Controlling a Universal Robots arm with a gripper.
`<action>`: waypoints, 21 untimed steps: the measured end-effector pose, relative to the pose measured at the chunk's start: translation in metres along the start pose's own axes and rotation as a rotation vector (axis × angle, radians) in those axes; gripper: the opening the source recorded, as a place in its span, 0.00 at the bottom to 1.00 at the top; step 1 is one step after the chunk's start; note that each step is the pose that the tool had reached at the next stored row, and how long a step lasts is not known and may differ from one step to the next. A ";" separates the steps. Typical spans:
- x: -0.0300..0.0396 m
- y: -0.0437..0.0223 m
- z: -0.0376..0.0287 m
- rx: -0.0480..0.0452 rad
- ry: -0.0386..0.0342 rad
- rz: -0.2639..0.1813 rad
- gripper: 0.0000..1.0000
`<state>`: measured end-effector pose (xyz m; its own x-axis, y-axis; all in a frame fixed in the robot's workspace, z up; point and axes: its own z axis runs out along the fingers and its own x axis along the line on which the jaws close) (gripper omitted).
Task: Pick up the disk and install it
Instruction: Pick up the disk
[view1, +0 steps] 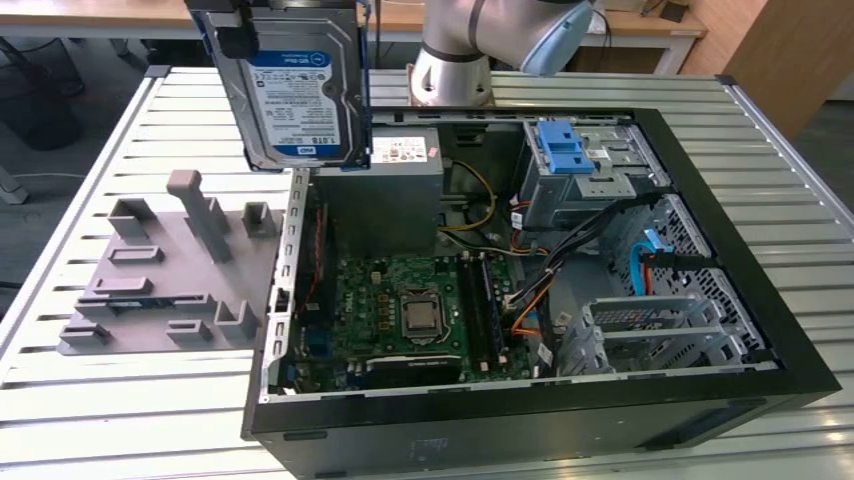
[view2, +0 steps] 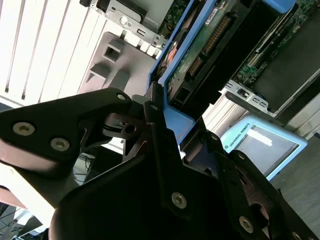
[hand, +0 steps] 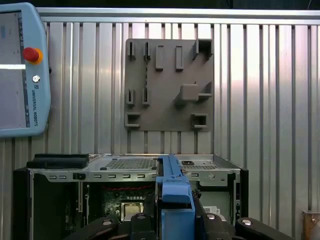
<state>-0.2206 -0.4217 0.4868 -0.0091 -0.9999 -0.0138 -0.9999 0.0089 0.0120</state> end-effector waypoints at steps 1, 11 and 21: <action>0.0000 -0.0005 0.0001 0.0001 -0.0001 0.000 0.36; 0.0000 -0.0062 0.0000 0.0000 -0.0001 0.000 0.36; -0.0001 -0.0118 -0.0001 0.0000 -0.0001 0.000 0.36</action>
<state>-0.2087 -0.4217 0.4868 -0.0091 -0.9999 -0.0138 -0.9999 0.0089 0.0120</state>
